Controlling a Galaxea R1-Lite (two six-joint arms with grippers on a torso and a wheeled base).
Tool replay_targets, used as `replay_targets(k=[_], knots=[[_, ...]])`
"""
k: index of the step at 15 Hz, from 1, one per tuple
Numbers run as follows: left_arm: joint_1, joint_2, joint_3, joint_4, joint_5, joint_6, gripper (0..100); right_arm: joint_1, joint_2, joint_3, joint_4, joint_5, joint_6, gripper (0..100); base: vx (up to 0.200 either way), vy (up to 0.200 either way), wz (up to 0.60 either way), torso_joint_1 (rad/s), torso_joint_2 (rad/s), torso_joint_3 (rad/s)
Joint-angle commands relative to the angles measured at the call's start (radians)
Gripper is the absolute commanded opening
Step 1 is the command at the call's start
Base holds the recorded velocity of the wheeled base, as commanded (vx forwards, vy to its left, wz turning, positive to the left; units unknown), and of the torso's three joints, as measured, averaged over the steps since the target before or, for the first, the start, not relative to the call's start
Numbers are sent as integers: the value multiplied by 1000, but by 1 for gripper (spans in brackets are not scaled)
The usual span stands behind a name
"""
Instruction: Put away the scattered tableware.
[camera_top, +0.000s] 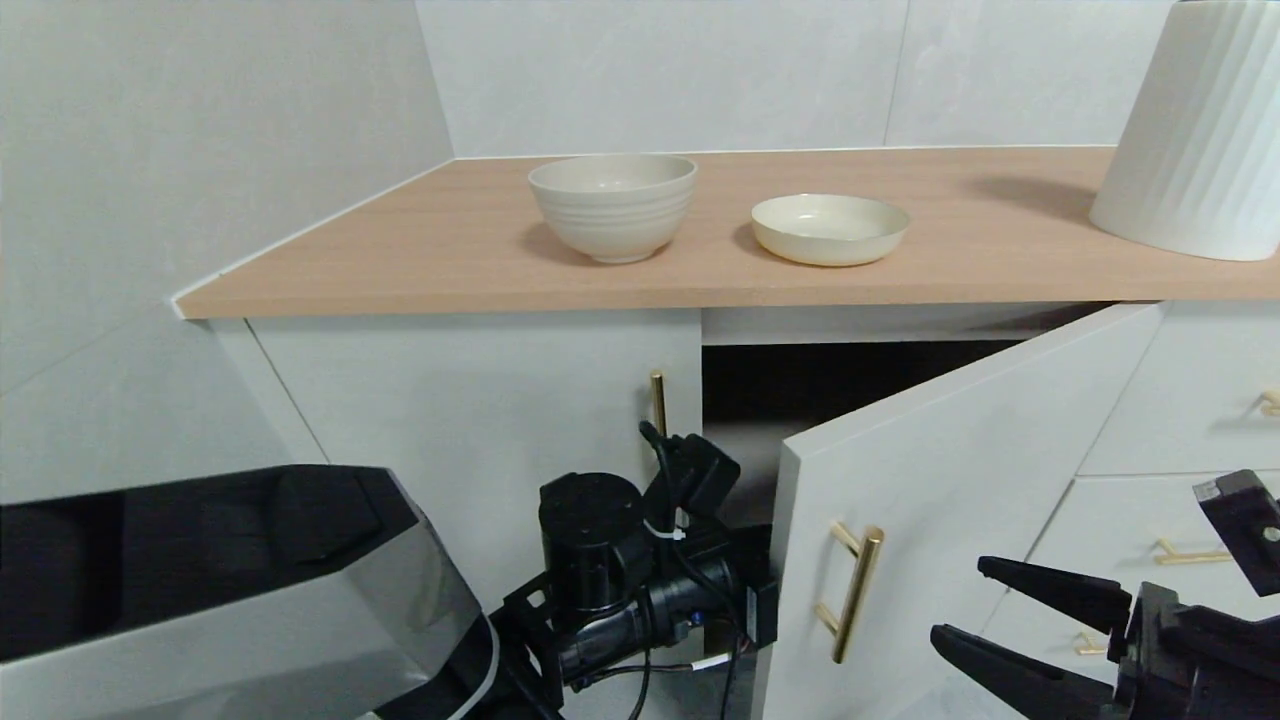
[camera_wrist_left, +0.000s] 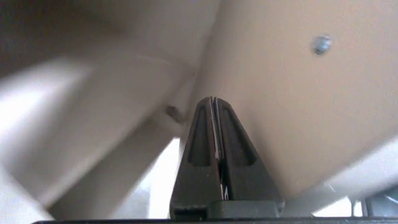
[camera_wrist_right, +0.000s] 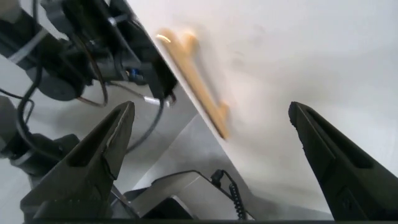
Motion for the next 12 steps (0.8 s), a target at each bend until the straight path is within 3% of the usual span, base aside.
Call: replay_targets(k=[1, 2, 9, 12], knots=[[-9, 11, -21, 5, 0, -1, 0, 0, -19, -2, 0, 1, 0, 100, -200, 0, 0, -12, 2, 7], [-11, 22, -40, 11, 0, -1, 0, 0, -27, -5, 0, 1, 0, 100, -200, 0, 0, 7, -2, 2], [-21, 31, -55, 26, 2, -1, 0, 0, -69, -22, 15, 1, 0, 100, 0, 0, 0, 0, 0, 0], [-25, 43, -101, 68, 2, -2, 0, -7, -125, -77, 89, 2, 3, 100, 0, 0, 0, 0, 0, 0]])
